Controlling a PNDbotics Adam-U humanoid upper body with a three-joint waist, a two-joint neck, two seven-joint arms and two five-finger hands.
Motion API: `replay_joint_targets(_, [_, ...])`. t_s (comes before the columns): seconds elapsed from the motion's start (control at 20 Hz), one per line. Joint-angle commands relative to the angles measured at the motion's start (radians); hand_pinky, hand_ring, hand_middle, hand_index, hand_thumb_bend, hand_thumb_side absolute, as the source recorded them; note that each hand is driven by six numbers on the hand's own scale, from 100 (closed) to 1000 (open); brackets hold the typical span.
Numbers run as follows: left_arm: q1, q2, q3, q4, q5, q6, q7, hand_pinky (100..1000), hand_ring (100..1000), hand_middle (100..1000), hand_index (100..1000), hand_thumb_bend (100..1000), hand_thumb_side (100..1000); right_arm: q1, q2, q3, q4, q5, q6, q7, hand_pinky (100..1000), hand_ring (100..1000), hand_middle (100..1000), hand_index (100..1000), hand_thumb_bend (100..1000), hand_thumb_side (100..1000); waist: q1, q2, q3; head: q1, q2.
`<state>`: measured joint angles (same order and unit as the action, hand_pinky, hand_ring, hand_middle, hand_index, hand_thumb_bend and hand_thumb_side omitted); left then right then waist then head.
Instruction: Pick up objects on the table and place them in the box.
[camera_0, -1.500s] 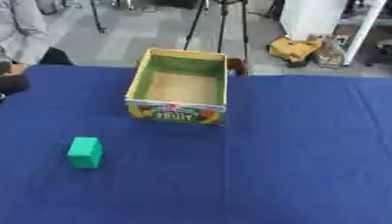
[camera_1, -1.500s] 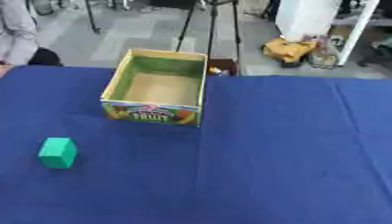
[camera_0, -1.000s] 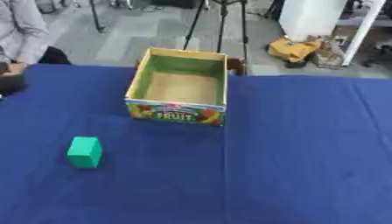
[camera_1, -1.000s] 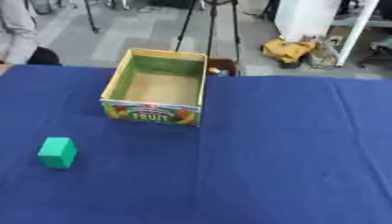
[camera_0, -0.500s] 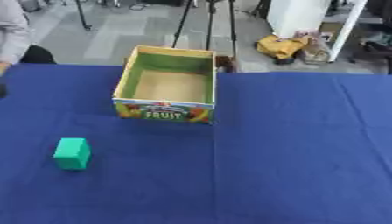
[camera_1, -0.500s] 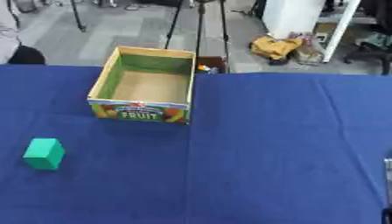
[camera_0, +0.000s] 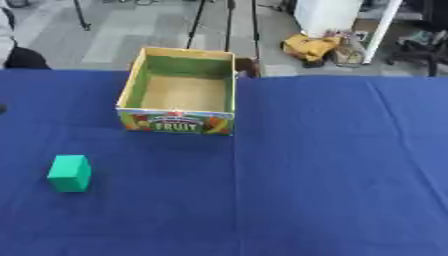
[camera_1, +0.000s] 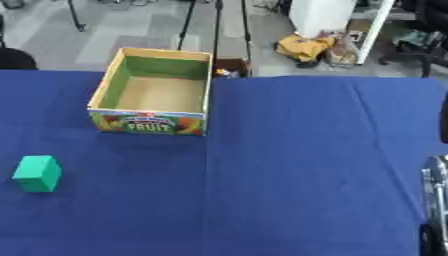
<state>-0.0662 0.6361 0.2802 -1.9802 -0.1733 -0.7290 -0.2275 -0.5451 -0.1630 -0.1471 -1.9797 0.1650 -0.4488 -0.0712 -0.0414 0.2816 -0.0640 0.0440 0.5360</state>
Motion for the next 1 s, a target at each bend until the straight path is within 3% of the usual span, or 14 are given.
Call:
replay_joint_targets(0.05, [0.022,0.060,-0.006,-0.020,-0.037,0.006,-0.011,878,914,939,1000,100,790,-0.008,-0.032,-0.003,-0.020,0.002,0.000,-0.001,826,899,609,857,100,1000,0.011,-0.021,0.001,0.012,0.011])
replay_joint_targets(0.3, [0.069,0.175,0.013,-0.020,-0.109,0.011,-0.081,874,933,951,1000,100,823,-0.005,-0.036,-0.001,-0.020,0.004,0.002,0.001,827,900,608,857,100,1000,0.013,-0.026,0.002,0.031,0.012])
replay_joint_targets(0.65, [0.054,0.344,-0.005,-0.020,-0.217,0.053,-0.188,872,944,956,1000,100,852,0.000,-0.037,0.000,-0.020,0.004,0.005,0.003,827,899,608,857,100,1000,0.010,-0.032,0.009,0.048,0.015])
replay_joint_targets(1.0, [0.016,0.424,-0.063,0.001,-0.326,0.143,-0.189,874,944,956,1000,100,835,0.002,-0.037,0.004,-0.020,0.003,0.007,0.007,830,900,606,857,100,1000,0.009,-0.033,0.009,0.052,0.008])
